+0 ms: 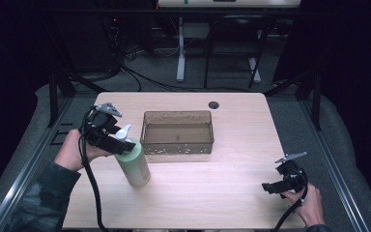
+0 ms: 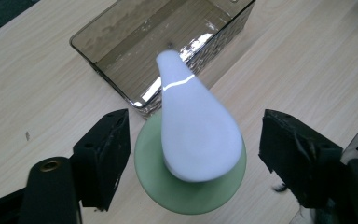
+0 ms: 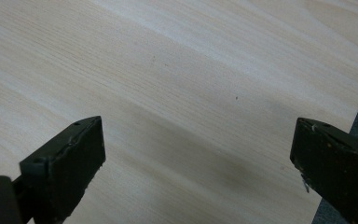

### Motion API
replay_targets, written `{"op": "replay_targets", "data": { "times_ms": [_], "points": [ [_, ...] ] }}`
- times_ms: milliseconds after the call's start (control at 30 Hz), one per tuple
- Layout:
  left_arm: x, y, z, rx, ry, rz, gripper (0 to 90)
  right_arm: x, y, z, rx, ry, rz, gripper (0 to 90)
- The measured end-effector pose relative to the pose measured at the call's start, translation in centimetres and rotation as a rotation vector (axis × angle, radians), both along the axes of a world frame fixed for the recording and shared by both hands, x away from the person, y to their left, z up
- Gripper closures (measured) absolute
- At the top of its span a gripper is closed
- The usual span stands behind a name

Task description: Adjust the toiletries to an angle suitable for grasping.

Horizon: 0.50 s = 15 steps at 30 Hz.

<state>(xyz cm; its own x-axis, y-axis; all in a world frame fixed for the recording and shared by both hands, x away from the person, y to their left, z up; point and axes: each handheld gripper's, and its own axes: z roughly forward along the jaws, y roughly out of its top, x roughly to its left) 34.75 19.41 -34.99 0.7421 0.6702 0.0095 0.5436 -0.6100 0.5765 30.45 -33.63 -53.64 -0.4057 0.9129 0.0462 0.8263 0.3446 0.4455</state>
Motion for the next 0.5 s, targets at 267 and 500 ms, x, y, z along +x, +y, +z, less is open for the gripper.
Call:
{"op": "replay_targets", "data": {
  "times_ms": [267, 500],
  "points": [
    [0.4, -1.0, 0.6, 0.043, -0.013, -0.008, 46.4, 0.0, -0.1, 0.0, 0.000, -0.002, -0.001, 3.1],
    [0.5, -1.4, 0.8, 0.082, -0.028, -0.040, 61.3, 0.0, -0.2, 0.1, 0.001, -0.004, -0.003, 3.4]
  ]
}}
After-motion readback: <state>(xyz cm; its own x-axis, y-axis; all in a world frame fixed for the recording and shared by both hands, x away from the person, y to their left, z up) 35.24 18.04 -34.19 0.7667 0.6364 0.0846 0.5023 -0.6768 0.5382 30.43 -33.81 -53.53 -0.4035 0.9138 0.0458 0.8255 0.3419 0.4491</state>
